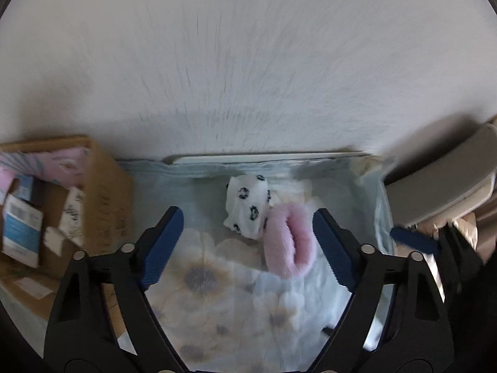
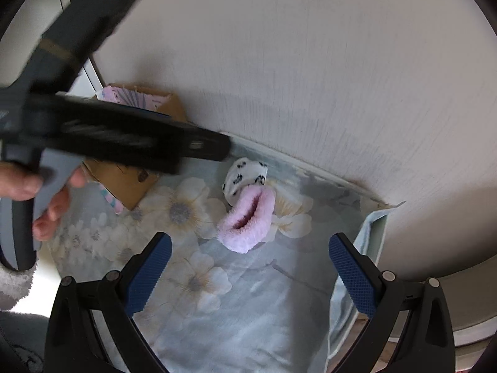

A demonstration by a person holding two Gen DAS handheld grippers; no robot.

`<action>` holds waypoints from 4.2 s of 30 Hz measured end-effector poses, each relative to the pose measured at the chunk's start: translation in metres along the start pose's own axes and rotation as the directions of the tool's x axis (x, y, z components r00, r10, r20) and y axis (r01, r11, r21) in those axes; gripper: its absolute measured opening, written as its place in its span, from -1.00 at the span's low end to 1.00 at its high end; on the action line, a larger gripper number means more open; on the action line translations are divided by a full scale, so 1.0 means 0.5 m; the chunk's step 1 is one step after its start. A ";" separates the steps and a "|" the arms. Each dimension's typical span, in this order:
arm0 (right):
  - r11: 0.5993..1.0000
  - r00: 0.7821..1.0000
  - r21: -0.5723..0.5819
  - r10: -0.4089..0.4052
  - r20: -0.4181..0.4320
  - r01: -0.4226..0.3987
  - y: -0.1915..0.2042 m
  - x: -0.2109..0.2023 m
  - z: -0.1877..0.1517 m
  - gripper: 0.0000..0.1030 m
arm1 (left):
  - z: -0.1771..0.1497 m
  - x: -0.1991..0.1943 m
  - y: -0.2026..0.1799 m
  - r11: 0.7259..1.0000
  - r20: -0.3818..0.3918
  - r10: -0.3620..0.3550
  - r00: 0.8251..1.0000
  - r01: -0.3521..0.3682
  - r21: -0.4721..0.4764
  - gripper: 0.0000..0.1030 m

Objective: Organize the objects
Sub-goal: 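Move both tools back over the bed toward the panda sock and pink slipper, then grasp the panda-print sock with the left tool while the right grasps the pink slipper, then carry the sock and slipper into the cardboard box and open both tools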

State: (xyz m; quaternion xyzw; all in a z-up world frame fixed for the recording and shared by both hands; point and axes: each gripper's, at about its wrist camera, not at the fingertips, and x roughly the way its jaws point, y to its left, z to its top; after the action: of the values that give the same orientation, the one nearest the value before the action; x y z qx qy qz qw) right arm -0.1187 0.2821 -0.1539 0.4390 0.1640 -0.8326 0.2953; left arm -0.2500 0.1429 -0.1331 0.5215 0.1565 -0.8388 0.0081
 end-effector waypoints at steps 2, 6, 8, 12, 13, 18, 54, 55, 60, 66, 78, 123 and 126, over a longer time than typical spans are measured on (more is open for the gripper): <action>1.000 1.000 0.003 -0.003 0.005 0.003 0.004 0.027 -0.011 0.85 | 0.002 0.039 0.008 0.999 -0.022 -0.019 1.000 0.018 -0.030 0.50; 0.998 0.998 -0.014 -0.053 0.014 0.053 0.014 0.076 -0.021 0.73 | 0.003 0.086 0.014 0.999 -0.023 -0.019 1.000 0.018 -0.048 0.43; 0.998 0.998 -0.014 -0.061 0.023 0.061 0.018 0.094 -0.023 0.67 | 0.003 0.105 0.021 0.997 -0.024 -0.032 0.999 0.030 -0.068 0.42; 0.996 0.996 0.000 -0.084 0.024 0.084 0.024 0.124 -0.025 0.65 | 0.001 0.128 0.033 0.995 -0.031 -0.041 0.999 0.038 -0.095 0.26; 0.996 0.996 0.002 -0.089 0.023 0.089 0.025 0.130 -0.025 0.59 | -0.001 0.132 0.035 0.994 -0.033 -0.046 0.998 0.042 -0.100 0.24; 0.996 0.996 0.014 -0.086 0.012 0.086 0.025 0.155 -0.024 0.44 | -0.007 0.139 0.041 0.992 -0.032 -0.058 0.998 0.054 -0.115 0.20; 0.985 0.986 0.094 -0.153 0.073 0.146 0.035 0.005 0.034 -0.47 | -0.002 -0.145 0.053 0.994 0.171 -0.106 0.980 0.108 0.001 -0.45; 0.985 0.985 0.092 -0.155 0.078 0.147 0.044 -0.006 0.043 -0.47 | -0.001 -0.169 0.059 0.994 0.186 -0.106 0.977 0.106 0.006 -0.45; 0.986 0.982 0.080 -0.156 0.107 0.148 0.092 -0.064 0.090 -0.47 | -0.003 -0.255 0.103 0.995 0.232 -0.097 0.968 0.096 0.019 -0.45; 0.989 0.979 0.059 -0.144 0.141 0.137 0.169 -0.096 0.162 -0.47 | -0.004 -0.325 0.166 0.998 0.272 -0.061 0.960 0.057 0.024 -0.45; 0.997 0.984 0.027 -0.073 0.161 0.070 0.307 -0.077 0.292 -0.47 | -0.007 -0.435 0.383 0.999 0.295 0.034 0.955 -0.037 0.006 -0.45; 0.986 0.994 0.144 -0.073 -0.086 0.085 0.479 0.170 0.357 -0.47 | -0.103 -0.283 0.690 0.991 0.109 0.129 0.986 -0.124 -0.051 -0.43; 0.982 0.992 0.165 -0.074 -0.105 0.091 0.477 0.185 0.358 -0.18 | -0.099 -0.283 0.689 0.986 0.097 0.164 0.982 -0.159 -0.057 0.36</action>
State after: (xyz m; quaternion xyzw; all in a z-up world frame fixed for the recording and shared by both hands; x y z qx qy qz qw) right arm -0.1212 -0.0295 -0.1337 0.4957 0.1251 -0.8324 0.2138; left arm -0.0815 -0.1926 -0.1169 0.4889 0.1336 -0.8566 0.0968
